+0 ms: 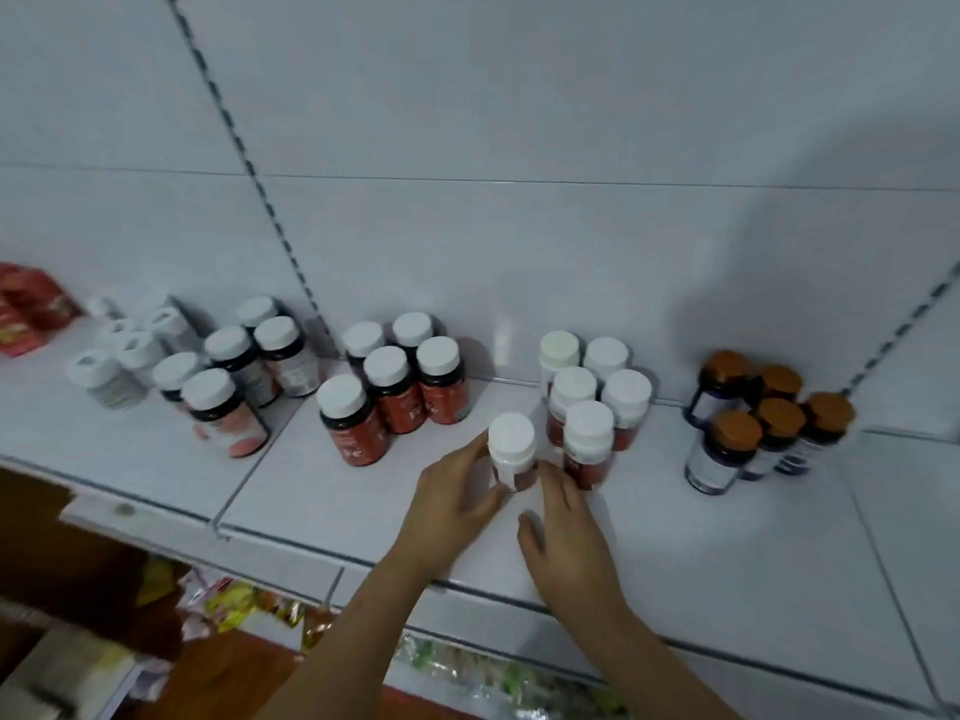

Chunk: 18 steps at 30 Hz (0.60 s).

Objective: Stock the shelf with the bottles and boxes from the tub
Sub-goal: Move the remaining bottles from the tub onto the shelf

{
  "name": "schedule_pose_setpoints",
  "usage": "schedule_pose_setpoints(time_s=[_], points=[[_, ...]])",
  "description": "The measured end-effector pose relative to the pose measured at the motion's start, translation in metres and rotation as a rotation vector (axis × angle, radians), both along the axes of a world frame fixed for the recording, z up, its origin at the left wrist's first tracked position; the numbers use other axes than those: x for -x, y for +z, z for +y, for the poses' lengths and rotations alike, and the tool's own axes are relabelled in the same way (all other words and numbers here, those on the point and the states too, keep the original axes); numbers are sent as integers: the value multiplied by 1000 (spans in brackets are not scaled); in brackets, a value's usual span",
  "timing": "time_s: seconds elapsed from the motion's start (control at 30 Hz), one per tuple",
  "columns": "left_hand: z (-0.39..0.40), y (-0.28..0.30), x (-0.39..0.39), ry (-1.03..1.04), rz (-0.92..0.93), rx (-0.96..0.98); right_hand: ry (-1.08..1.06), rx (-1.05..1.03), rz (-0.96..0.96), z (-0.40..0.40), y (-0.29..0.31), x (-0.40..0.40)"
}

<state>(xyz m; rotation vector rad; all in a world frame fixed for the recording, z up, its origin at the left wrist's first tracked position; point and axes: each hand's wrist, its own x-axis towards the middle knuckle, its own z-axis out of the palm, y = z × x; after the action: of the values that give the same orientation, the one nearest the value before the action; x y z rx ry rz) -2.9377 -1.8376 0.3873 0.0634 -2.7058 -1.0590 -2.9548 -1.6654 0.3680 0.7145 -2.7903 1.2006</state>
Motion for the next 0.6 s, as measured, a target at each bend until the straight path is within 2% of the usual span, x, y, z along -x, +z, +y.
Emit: schedule_pose_setpoints(time_s=[0.27,0.37,0.47,0.6], points=[[6,-17,41,10,53,157,-295,-284,147,33,-11,-46],[8,-23,40,-17,96,251,-413,-330,180,43,-12,-64],[10,-26,27,-1,84,254,-472,-321,166,59,-14,-79],[35,-26,-24,71,153,290,-627,-137,81,93,2,-102]])
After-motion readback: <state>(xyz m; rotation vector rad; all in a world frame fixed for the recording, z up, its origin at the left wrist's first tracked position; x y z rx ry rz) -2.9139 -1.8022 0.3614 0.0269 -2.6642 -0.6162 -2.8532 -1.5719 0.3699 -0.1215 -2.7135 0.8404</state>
